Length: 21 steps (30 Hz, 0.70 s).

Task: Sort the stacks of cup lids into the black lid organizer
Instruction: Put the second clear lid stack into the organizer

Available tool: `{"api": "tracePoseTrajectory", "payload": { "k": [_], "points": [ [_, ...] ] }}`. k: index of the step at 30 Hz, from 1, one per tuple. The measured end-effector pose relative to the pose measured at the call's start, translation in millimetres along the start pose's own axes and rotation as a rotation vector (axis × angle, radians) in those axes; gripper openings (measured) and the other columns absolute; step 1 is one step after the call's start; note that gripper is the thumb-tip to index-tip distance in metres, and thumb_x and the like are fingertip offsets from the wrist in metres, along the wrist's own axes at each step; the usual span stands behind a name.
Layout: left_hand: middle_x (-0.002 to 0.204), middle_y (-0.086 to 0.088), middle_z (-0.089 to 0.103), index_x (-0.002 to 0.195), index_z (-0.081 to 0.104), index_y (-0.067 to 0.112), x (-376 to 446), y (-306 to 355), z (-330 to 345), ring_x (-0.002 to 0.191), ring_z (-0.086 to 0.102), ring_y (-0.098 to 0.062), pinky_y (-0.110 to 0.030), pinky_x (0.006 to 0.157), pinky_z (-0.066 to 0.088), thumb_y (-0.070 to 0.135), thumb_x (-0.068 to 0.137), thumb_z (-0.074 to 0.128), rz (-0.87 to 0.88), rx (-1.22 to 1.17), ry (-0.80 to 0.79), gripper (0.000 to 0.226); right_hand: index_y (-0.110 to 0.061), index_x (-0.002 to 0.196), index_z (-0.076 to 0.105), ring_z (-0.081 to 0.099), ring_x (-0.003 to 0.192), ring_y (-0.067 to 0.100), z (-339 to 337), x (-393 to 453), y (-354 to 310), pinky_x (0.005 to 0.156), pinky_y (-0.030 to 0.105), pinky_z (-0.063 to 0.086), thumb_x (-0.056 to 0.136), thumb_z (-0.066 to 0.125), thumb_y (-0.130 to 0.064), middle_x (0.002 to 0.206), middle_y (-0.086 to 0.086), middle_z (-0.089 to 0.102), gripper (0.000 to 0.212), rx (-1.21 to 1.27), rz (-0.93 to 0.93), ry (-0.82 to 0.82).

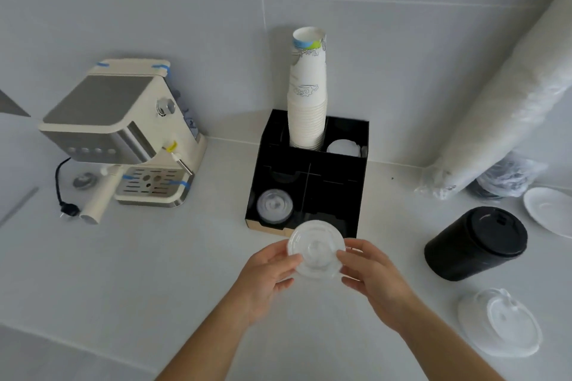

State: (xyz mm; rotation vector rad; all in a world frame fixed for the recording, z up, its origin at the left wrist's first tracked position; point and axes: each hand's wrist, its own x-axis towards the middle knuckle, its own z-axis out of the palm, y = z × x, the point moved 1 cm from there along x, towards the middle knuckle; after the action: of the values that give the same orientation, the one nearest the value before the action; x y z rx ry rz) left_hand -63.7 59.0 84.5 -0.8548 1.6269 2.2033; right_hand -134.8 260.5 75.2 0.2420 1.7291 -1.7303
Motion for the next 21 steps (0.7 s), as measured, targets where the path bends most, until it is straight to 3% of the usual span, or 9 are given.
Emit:
{"api": "tracePoseTrajectory", "payload": {
  "k": [5, 10, 13, 21],
  "points": [
    [0.114, 0.009, 0.074, 0.118, 0.067, 0.029, 1, 8, -22, 0.113, 0.063, -0.010, -0.033, 0.101, 0.046, 0.024, 0.077, 0.077, 0.061, -0.045, 0.065, 0.043, -0.019, 0.117, 0.069, 0.069, 0.110, 0.026, 29, 23, -23, 0.093, 0.035, 0.053, 0.084, 0.075, -0.026, 0.116, 0.009, 0.073, 0.035, -0.120, -0.013, -0.019],
    [0.105, 0.008, 0.076, 0.111, 0.067, 0.026, 12, 20, -32, 0.107, 0.065, -0.008, -0.028, 0.095, 0.048, 0.016, 0.080, 0.075, 0.103, -0.106, 0.165, 0.033, -0.022, 0.110, 0.074, 0.071, 0.107, 0.027, 58, 50, -51, 0.102, 0.043, 0.054, 0.079, 0.074, -0.028, 0.109, 0.008, 0.076, 0.032, -0.238, -0.035, -0.028],
    [0.112, 0.005, 0.072, 0.118, 0.066, 0.023, 25, 28, -38, 0.111, 0.064, -0.011, -0.031, 0.098, 0.048, 0.019, 0.079, 0.076, 0.111, -0.136, 0.215, 0.040, -0.023, 0.107, 0.074, 0.070, 0.106, 0.021, 74, 69, -69, 0.102, 0.039, 0.054, 0.086, 0.070, -0.022, 0.108, 0.003, 0.076, 0.021, -0.285, -0.029, -0.034],
    [0.123, 0.000, 0.064, 0.133, 0.056, 0.020, 61, 49, -47, 0.115, 0.058, -0.012, -0.029, 0.099, 0.044, 0.021, 0.088, 0.067, 0.066, -0.235, 0.263, 0.046, -0.015, 0.117, 0.068, 0.065, 0.113, 0.023, 104, 127, -101, 0.105, 0.039, 0.051, 0.089, 0.065, -0.017, 0.118, 0.007, 0.071, 0.028, -0.393, 0.019, -0.107]
  ]
}}
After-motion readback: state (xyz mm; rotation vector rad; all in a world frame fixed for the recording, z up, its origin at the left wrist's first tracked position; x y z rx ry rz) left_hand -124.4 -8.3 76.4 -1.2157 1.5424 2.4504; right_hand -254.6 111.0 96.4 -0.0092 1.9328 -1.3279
